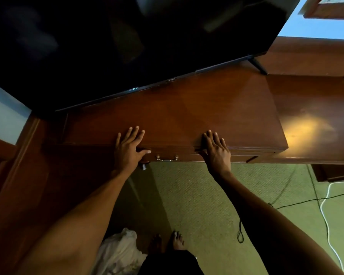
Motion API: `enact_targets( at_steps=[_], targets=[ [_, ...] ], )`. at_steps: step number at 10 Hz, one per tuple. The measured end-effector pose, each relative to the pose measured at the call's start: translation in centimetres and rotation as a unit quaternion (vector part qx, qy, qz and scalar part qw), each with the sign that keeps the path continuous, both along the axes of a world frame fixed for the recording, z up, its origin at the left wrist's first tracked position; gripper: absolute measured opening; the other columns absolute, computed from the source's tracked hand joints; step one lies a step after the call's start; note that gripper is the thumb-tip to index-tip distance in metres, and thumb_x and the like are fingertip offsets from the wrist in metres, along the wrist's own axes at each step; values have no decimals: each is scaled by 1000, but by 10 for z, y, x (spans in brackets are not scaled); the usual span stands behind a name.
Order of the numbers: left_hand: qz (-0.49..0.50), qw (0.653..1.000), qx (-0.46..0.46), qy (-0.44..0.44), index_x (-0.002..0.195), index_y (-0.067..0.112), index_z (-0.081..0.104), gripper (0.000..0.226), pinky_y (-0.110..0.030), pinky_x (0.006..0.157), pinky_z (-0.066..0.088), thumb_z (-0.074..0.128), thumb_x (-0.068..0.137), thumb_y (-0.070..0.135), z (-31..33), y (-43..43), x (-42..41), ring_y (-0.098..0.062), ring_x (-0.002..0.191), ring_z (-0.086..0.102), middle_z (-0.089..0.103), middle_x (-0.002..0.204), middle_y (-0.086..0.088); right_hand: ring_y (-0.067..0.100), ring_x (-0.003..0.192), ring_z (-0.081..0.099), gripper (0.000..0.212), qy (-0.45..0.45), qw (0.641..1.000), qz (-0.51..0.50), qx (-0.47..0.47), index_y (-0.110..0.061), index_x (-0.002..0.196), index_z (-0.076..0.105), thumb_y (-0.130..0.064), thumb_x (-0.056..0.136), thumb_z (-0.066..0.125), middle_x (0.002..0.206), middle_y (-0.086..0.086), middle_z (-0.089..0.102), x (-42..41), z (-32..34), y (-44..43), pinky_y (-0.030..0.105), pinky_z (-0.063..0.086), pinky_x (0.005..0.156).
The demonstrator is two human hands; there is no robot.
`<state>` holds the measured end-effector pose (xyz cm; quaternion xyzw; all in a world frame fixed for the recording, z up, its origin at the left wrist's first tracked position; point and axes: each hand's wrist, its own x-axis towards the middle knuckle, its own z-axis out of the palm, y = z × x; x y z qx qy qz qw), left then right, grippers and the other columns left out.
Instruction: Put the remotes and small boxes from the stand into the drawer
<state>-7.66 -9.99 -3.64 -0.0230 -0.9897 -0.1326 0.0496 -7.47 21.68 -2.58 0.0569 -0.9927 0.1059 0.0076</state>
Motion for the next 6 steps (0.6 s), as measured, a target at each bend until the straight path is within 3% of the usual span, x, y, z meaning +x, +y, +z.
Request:
enact_targets(
  at_steps=[1, 2, 3, 4, 5, 6],
  targets=[
    [11, 998, 47, -28, 147, 24, 42, 78, -51, 121, 9, 74, 79, 46, 8, 4, 0, -19, 150, 20, 30, 159, -1, 30, 144, 35, 69, -25, 999, 1, -20, -15, 144, 40, -47, 87, 63, 156, 8, 36, -1, 10, 2, 46, 32, 116],
    [24, 983, 162, -87, 140, 23, 51, 69, -45, 118, 18, 77, 78, 40, 33, 5, -1, -19, 147, 28, 39, 155, 0, 29, 136, 44, 66, -55, 997, 10, -51, -17, 132, 51, -58, 82, 61, 148, 6, 47, -5, 26, 4, 48, 42, 107],
    [47, 952, 282, -110, 136, 21, 57, 59, -28, 95, 47, 76, 82, 36, 66, 4, 14, -15, 119, 60, 61, 135, -2, 22, 109, 62, 57, -88, 988, 50, -114, -21, 121, 56, -63, 82, 55, 125, 1, 62, 3, 49, 7, 43, 55, 86],
    [82, 937, 330, -78, 128, 23, 63, 48, -16, 65, 55, 73, 85, 39, 104, 5, 42, 6, 78, 65, 71, 113, 3, 20, 87, 70, 59, -115, 979, 62, -159, -26, 125, 51, -69, 86, 45, 116, 4, 70, 28, 80, 7, 44, 58, 76],
    [81, 928, 356, -72, 119, 26, 66, 36, -22, 66, 58, 63, 89, 45, 128, -2, 87, 2, 80, 68, 72, 105, 5, 8, 92, 69, 52, -120, 955, 33, -270, -24, 117, 58, -66, 89, 43, 112, -2, 71, 78, 112, 9, 32, 59, 78],
    [107, 905, 400, -94, 105, 34, 65, 19, -36, 70, 60, 58, 88, 42, 140, -8, 160, -18, 82, 71, 73, 95, 1, -6, 92, 65, 34, -181, 918, -22, -353, -32, 108, 64, -57, 91, 49, 105, -12, 71, 167, 129, 12, 19, 55, 80]
  ],
)
